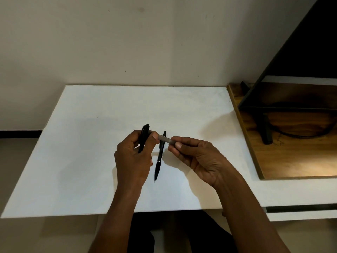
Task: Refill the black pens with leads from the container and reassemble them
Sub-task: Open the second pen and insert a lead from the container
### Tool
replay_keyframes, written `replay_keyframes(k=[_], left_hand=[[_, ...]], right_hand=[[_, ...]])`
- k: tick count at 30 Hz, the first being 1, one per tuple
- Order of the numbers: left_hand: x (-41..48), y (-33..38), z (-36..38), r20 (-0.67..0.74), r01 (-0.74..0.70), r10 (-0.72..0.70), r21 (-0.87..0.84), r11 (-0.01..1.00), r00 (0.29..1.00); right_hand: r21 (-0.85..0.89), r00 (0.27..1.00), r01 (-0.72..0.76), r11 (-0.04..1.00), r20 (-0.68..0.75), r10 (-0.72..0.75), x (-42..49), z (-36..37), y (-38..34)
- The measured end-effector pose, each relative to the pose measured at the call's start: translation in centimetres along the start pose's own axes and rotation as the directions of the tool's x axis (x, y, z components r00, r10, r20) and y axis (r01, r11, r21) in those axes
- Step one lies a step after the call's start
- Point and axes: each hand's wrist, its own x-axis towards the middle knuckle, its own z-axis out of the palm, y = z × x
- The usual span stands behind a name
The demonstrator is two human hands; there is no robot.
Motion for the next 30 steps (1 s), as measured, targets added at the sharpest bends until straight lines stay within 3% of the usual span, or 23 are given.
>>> replay_keyframes(k=[9,16,24,30], left_hand=[[0.36,-0.34,-0.18,0.006,0.103,-0.103,-0.067,0.992,0.995],[0.43,-0.43,-0.35,0.036,0.306,-0.305,-0.198,0.931,0.952],[0.56,-0.43,-0.55,0.068,0.463,-0.47,-0.338,0.819,0.88],[0.5,-0.86,-0.33,0.1,0.5,-0.501,-0.366,0.785,0.86]], right_hand=[[-0.035,0.999,0.033,0.999,-0.023,-0.034,0.08,-0.01,0.02],[-0.145,0.977,0.206,0.968,-0.032,-0.212,0.14,-0.02,-0.05],[-0.467,0.886,0.404,0.787,-0.015,-0.464,-0.07,0.65,-0.1],[-0.54,0.845,0.444,0.715,-0.013,-0.534,-0.1,0.72,0.04]])
